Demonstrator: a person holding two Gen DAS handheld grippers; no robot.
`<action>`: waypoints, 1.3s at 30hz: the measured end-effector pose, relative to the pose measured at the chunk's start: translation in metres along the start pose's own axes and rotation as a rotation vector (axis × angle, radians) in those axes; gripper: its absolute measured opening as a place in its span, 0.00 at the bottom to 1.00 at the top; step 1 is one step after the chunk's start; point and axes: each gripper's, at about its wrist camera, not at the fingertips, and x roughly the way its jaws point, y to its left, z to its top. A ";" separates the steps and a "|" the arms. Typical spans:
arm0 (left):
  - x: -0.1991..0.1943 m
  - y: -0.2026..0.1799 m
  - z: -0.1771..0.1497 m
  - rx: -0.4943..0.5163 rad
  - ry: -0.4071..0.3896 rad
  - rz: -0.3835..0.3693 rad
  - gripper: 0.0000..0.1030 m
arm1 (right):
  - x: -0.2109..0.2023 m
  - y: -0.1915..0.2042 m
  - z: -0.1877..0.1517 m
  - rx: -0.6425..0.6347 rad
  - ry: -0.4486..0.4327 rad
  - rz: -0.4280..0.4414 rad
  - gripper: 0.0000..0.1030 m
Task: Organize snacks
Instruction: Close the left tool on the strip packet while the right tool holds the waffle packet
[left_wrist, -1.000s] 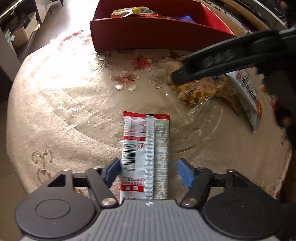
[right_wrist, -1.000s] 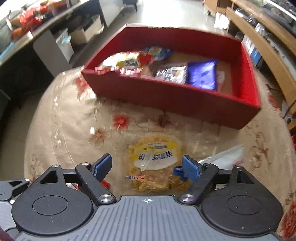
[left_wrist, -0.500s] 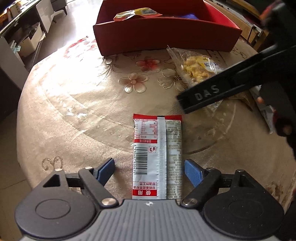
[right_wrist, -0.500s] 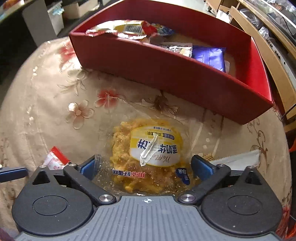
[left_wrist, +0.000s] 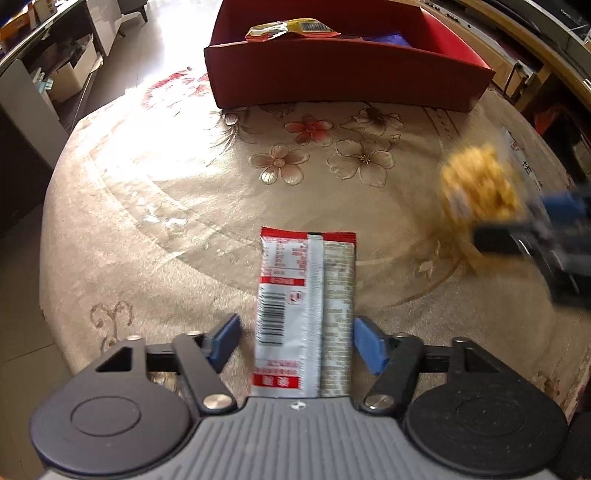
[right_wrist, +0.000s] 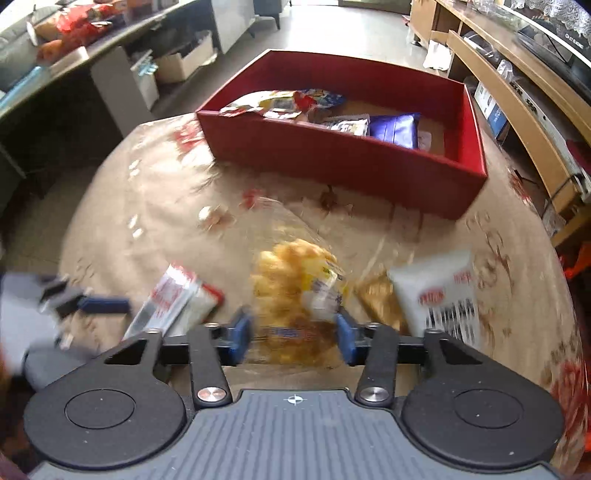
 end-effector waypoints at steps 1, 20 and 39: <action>0.000 0.001 -0.001 -0.003 0.002 -0.004 0.58 | -0.007 0.001 -0.010 -0.006 -0.001 -0.004 0.42; 0.007 -0.006 -0.001 -0.028 -0.003 0.026 0.82 | 0.000 -0.032 -0.041 0.082 0.064 0.105 0.88; -0.001 0.011 -0.009 -0.125 -0.040 -0.013 0.85 | 0.014 -0.060 -0.077 0.778 0.118 0.271 0.86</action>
